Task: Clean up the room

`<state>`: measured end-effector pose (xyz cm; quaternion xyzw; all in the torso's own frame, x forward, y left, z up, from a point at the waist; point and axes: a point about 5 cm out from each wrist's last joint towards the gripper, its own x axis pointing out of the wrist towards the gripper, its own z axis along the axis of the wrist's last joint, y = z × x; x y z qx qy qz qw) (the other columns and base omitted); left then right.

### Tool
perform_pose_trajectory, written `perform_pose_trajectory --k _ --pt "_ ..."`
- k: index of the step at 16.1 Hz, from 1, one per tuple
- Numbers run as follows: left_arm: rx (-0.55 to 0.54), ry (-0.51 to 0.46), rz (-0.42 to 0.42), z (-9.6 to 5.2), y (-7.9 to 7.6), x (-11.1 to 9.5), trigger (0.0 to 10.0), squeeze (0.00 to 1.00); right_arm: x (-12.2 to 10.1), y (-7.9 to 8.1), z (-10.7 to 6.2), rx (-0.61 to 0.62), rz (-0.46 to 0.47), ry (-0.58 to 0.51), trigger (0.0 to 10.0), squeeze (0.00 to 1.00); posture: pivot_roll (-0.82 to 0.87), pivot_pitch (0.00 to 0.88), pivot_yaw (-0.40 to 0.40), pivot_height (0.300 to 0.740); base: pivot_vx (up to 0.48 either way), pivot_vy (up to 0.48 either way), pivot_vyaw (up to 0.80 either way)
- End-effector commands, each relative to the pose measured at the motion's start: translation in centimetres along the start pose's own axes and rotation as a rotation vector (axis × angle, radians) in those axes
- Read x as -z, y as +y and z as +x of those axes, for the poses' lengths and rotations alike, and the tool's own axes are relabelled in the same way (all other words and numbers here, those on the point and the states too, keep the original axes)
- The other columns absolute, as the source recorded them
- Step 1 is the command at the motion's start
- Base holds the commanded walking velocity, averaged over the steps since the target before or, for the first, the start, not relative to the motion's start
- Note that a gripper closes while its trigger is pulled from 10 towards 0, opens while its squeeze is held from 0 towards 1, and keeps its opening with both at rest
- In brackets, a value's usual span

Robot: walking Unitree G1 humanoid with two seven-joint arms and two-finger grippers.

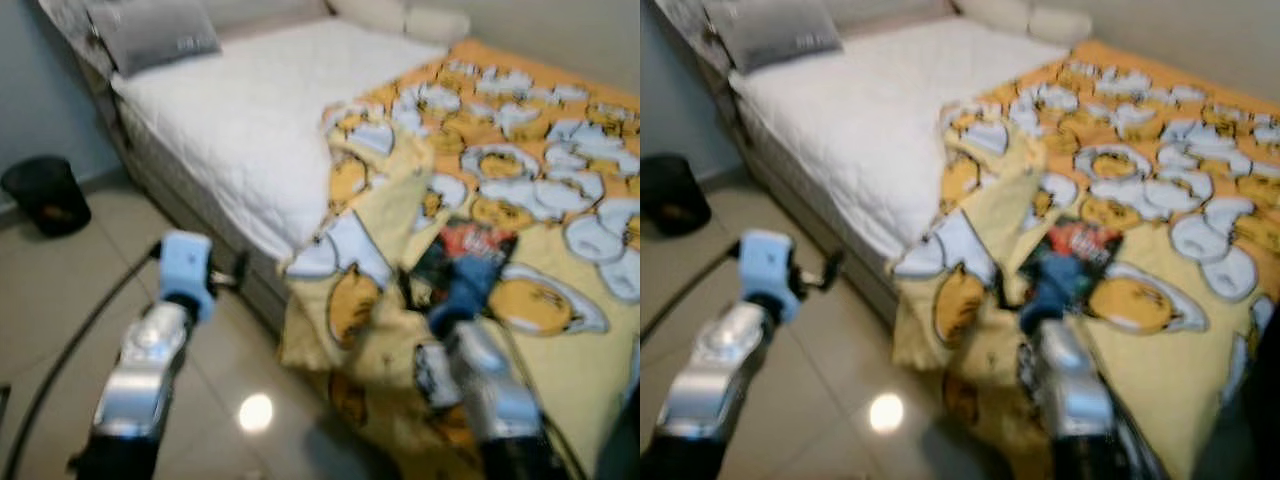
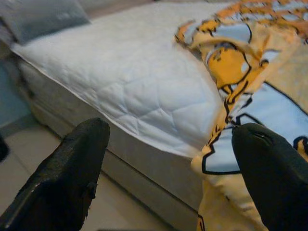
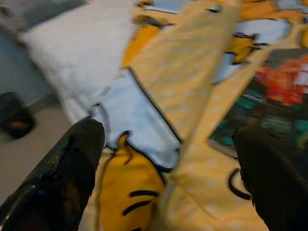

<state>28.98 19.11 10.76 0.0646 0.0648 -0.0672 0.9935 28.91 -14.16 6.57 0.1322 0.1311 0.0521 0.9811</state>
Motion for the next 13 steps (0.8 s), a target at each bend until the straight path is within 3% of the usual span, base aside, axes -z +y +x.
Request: perform_pose_trajectory --k 1,5,7,13 --pt "0.010 -0.005 0.003 0.16 -0.33 -0.15 10.0 0.85 -0.56 -0.50 0.05 0.010 -0.017 -0.012 10.0 1.00 0.05 0.000 0.013 0.740 0.000 -0.349 0.80" --pt "0.010 -0.004 0.003 0.16 -0.43 -0.13 10.0 0.84 -0.40 -0.43 -0.06 -0.011 -0.030 0.000 10.0 1.00 0.05 0.000 0.013 0.740 0.000 -0.348 0.80" --pt "0.011 -0.003 0.004 0.13 -0.48 -0.08 10.0 0.84 -0.14 -0.20 -0.15 -0.028 -0.029 0.010 10.0 1.00 0.05 0.000 0.013 0.740 0.000 -0.266 0.00" --pt "0.020 -0.007 -0.013 0.21 -0.80 -0.05 10.0 0.77 0.02 -0.42 -0.17 -0.009 -0.034 0.020 10.0 1.00 0.05 0.000 0.010 0.740 0.000 0.000 0.00"
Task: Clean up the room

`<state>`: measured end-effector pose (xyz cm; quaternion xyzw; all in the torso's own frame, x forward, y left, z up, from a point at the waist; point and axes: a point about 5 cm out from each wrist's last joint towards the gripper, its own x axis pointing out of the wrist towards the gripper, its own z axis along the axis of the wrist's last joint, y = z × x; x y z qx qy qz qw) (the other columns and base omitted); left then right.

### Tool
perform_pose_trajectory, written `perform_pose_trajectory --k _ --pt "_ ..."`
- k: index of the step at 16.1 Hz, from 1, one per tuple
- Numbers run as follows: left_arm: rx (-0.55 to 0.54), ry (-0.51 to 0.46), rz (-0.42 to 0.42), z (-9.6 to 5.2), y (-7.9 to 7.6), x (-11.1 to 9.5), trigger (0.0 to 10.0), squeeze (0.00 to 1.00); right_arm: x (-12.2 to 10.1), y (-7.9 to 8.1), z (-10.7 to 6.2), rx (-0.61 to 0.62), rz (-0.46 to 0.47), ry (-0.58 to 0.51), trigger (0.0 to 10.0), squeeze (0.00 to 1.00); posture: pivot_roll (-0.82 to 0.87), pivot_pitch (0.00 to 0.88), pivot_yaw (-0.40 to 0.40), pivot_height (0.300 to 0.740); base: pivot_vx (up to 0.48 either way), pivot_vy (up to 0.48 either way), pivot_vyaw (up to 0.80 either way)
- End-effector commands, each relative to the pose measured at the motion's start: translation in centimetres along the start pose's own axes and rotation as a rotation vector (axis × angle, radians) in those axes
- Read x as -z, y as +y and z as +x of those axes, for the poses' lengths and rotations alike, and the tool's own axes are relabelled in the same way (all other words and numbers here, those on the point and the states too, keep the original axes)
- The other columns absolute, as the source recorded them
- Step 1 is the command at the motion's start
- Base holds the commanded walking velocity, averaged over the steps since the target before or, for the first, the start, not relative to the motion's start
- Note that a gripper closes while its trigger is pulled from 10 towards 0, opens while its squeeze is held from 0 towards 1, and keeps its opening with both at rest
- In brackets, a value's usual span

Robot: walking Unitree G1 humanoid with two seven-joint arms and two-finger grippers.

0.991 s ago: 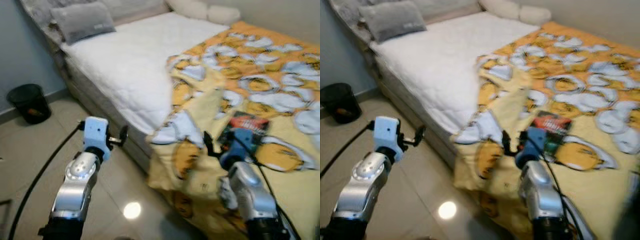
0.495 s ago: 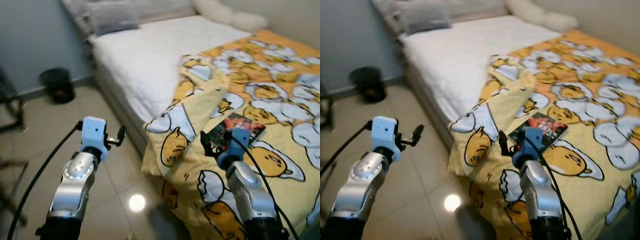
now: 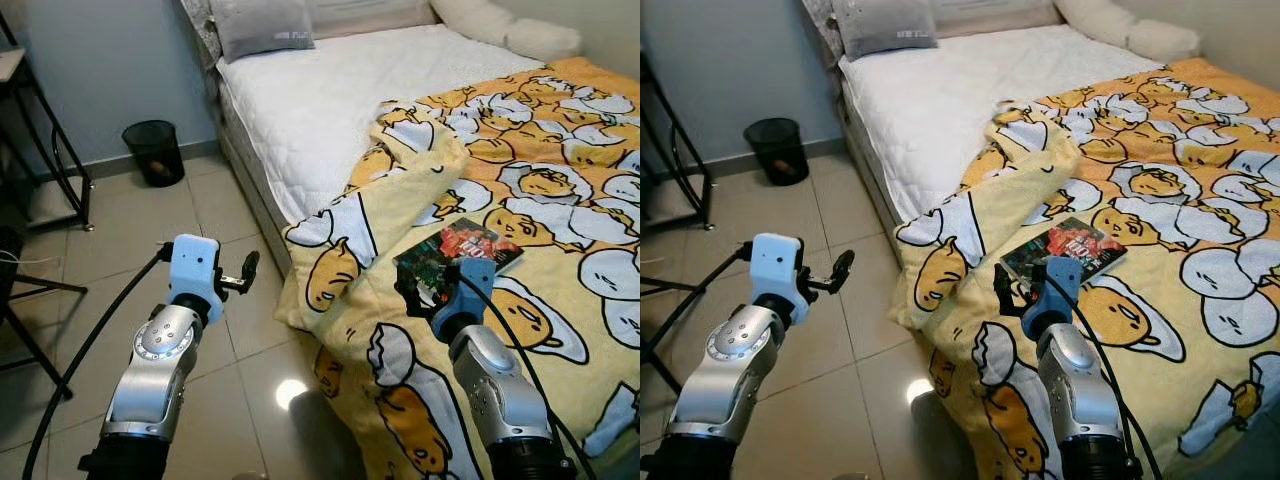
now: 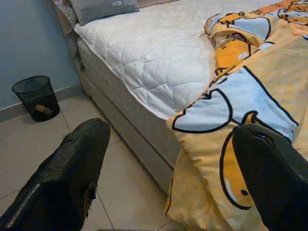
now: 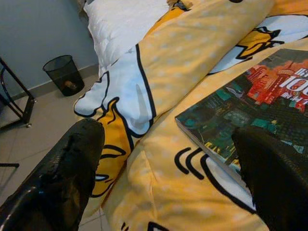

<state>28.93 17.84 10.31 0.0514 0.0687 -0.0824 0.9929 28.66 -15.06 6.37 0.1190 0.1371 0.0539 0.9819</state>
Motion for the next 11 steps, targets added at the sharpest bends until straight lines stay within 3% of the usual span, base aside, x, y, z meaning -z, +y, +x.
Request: perform_pose_trajectory --k 1,5,8,10,11 --pt "-0.011 -0.012 0.012 0.02 0.48 -0.35 10.0 0.78 -0.02 0.45 0.14 -0.010 -0.009 0.007 10.0 1.00 0.05 0.000 0.010 0.740 0.000 0.000 0.00" --pt "0.006 -0.022 -0.010 -0.11 0.40 -0.41 10.0 0.79 0.08 0.36 0.10 -0.004 -0.009 0.009 10.0 1.00 0.05 0.000 0.010 0.740 0.000 0.000 0.00" --pt "0.016 -0.024 -0.017 -0.18 0.39 -0.42 10.0 0.79 0.15 0.47 0.11 -0.010 -0.016 0.009 10.0 1.00 0.05 0.000 0.009 0.740 0.310 0.000 0.00" --pt "0.021 -0.026 -0.019 -0.19 0.36 -0.45 10.0 0.79 0.13 0.62 0.13 -0.024 -0.025 0.007 10.0 1.00 0.06 0.000 0.009 0.740 0.379 0.000 0.80" --pt "0.027 -0.027 -0.021 -0.16 0.35 -0.49 10.0 0.79 0.20 0.61 0.13 -0.011 -0.014 0.012 10.0 1.00 0.06 0.000 0.010 0.740 0.424 0.000 0.00"
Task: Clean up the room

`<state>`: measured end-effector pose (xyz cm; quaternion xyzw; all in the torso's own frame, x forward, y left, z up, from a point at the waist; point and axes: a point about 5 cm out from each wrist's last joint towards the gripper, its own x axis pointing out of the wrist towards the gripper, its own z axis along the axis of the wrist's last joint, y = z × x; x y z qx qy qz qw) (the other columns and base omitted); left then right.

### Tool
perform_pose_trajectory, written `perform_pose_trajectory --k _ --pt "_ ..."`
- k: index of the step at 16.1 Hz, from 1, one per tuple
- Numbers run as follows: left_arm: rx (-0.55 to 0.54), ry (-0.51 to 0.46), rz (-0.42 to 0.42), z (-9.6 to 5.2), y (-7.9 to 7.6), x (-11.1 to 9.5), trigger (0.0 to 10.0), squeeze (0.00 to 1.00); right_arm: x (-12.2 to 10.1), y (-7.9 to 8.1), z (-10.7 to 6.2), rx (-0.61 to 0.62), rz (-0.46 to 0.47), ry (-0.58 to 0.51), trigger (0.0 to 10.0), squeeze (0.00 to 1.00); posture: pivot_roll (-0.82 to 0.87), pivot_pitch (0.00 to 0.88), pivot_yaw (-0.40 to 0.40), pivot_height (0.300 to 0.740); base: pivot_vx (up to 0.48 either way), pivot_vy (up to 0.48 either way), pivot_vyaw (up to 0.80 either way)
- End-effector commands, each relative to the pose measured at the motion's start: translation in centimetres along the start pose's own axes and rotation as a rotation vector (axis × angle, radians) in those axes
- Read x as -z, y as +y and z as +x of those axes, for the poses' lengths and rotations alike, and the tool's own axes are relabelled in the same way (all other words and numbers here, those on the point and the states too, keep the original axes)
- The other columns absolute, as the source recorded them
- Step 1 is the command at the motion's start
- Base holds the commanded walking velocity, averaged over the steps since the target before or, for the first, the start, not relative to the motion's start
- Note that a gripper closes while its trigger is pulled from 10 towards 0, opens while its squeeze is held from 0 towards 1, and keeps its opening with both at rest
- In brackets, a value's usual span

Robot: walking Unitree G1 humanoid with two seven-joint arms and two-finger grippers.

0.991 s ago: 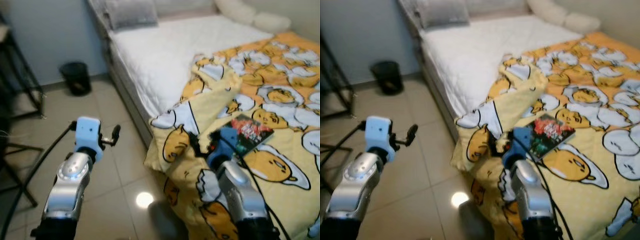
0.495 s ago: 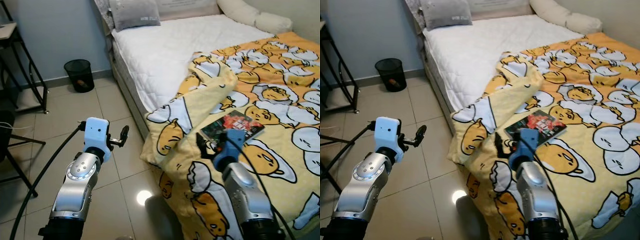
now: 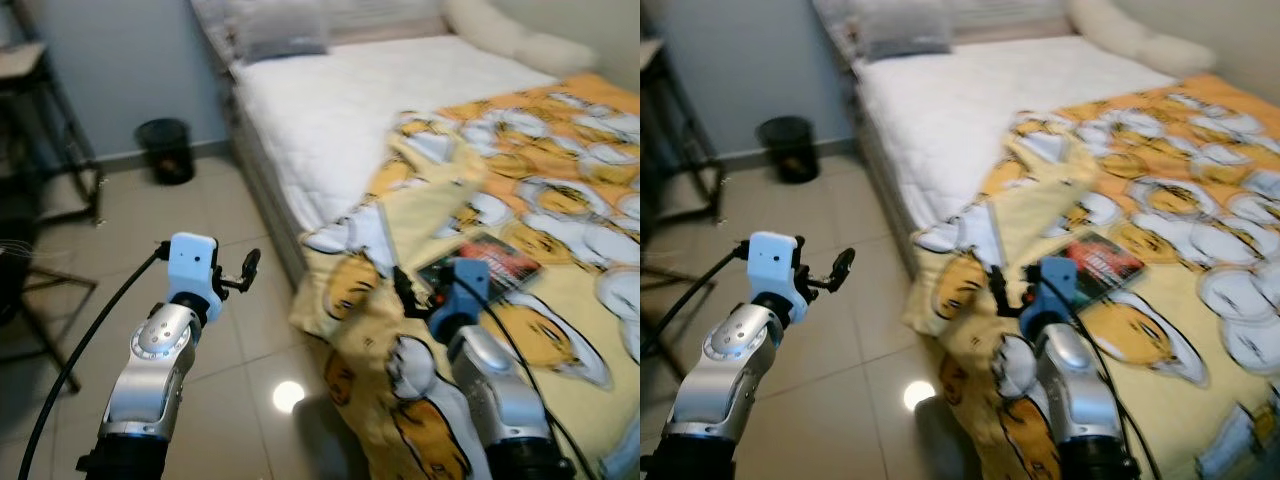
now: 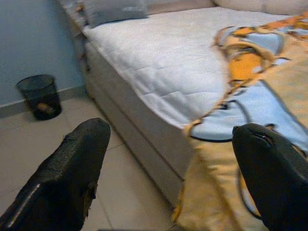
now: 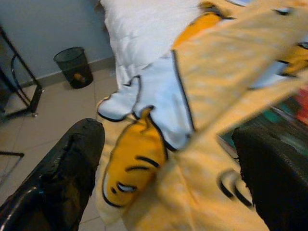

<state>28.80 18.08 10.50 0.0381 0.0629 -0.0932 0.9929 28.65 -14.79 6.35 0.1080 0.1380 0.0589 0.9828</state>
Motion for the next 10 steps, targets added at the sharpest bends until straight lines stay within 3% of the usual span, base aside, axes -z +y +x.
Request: perform_pose_trajectory --k 1,5,10 --pt "0.007 -0.012 0.003 0.1 0.1 -0.4 10.0 0.79 0.0 0.3 0.1 -0.006 -0.005 0.004 10.0 1.00 0.06 0.000 0.010 0.740 0.428 0.000 0.00" --pt "0.007 -0.008 0.016 0.1 0.0 -0.4 10.0 0.78 0.0 -0.1 0.2 0.029 -0.009 0.010 10.0 1.00 0.06 0.000 0.007 0.740 0.429 0.000 0.00" --pt "0.121 -0.003 0.088 -0.2 -1.1 -0.7 10.0 0.71 -0.3 -2.6 0.0 0.219 0.045 -0.012 10.0 1.00 0.06 0.000 0.004 0.740 0.000 0.000 0.00"
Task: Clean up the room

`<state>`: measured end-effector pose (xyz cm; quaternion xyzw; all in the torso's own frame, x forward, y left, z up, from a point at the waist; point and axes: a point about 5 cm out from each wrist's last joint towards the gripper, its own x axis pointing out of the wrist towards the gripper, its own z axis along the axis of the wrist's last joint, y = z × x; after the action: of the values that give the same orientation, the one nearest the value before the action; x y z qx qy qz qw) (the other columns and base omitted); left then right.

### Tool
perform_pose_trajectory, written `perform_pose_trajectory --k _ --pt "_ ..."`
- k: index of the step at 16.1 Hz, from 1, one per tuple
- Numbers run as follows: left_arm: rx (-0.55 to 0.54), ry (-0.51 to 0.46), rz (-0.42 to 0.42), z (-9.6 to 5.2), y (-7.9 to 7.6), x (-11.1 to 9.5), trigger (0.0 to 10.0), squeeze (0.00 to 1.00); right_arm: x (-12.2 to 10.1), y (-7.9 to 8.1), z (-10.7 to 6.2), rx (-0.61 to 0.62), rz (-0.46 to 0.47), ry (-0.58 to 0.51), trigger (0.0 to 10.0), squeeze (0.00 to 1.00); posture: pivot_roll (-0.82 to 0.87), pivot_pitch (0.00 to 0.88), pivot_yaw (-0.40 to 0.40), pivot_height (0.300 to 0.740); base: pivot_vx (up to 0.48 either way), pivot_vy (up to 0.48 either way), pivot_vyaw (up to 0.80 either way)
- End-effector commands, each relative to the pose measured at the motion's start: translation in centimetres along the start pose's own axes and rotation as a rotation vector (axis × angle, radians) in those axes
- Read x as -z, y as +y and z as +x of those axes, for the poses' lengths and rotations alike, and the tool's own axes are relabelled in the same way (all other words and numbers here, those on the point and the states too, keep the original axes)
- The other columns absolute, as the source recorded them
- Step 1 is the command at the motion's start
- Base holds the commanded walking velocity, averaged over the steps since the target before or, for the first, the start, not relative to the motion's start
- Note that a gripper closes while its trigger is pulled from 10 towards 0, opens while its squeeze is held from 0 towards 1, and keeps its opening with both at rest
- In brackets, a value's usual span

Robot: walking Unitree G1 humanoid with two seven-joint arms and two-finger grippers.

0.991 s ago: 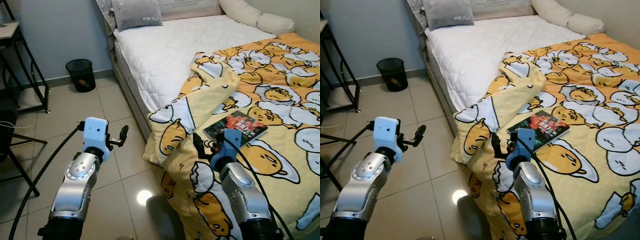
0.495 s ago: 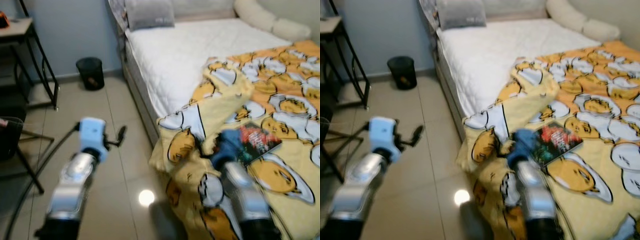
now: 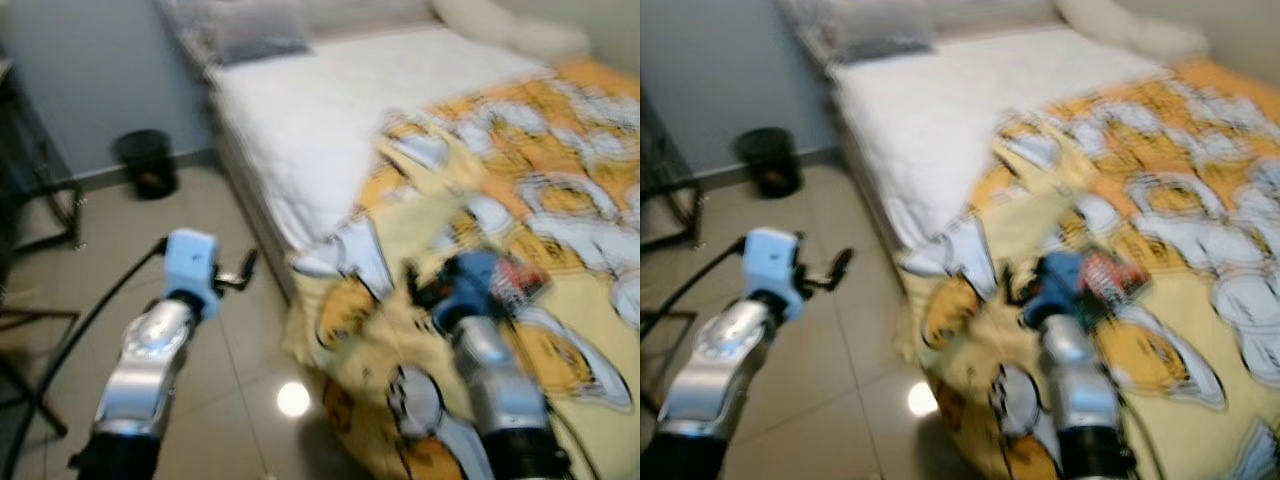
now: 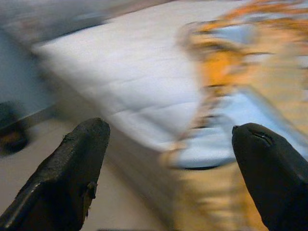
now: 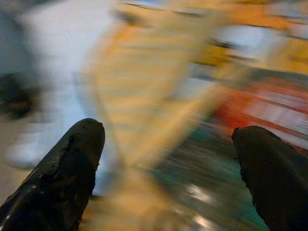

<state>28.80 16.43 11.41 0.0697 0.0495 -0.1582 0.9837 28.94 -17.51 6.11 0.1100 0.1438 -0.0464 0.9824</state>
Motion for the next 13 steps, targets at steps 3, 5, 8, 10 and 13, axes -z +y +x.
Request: perform_pose_trajectory --k 3,5,8,10,13 --pt "0.040 0.031 0.030 -0.9 0.1 0.5 10.0 0.70 -0.1 -0.9 0.0 0.071 0.046 -0.009 10.0 1.00 0.07 0.000 0.000 0.740 0.000 0.000 0.00" --pt "0.045 0.035 0.034 -1.2 0.4 0.5 10.0 0.70 -0.3 -1.0 0.0 0.079 0.054 -0.011 10.0 1.00 0.07 0.000 0.000 0.740 0.000 0.000 0.00" --pt "0.069 0.041 0.042 -1.5 0.5 0.5 10.0 0.70 -0.1 -0.7 -0.1 0.079 0.065 -0.008 10.0 1.00 0.08 0.000 0.003 0.740 0.000 0.000 0.00" --pt "0.069 0.042 0.047 -1.5 0.4 0.4 10.0 0.69 0.1 -0.5 -0.1 0.074 0.061 -0.002 10.0 1.00 0.08 0.000 0.002 0.740 0.000 0.000 0.00" --pt "0.064 0.043 0.047 -1.3 0.3 0.4 10.0 0.63 0.1 -0.4 -0.1 0.067 0.051 0.003 10.0 1.00 0.08 0.000 -0.002 0.740 0.000 0.000 0.00"
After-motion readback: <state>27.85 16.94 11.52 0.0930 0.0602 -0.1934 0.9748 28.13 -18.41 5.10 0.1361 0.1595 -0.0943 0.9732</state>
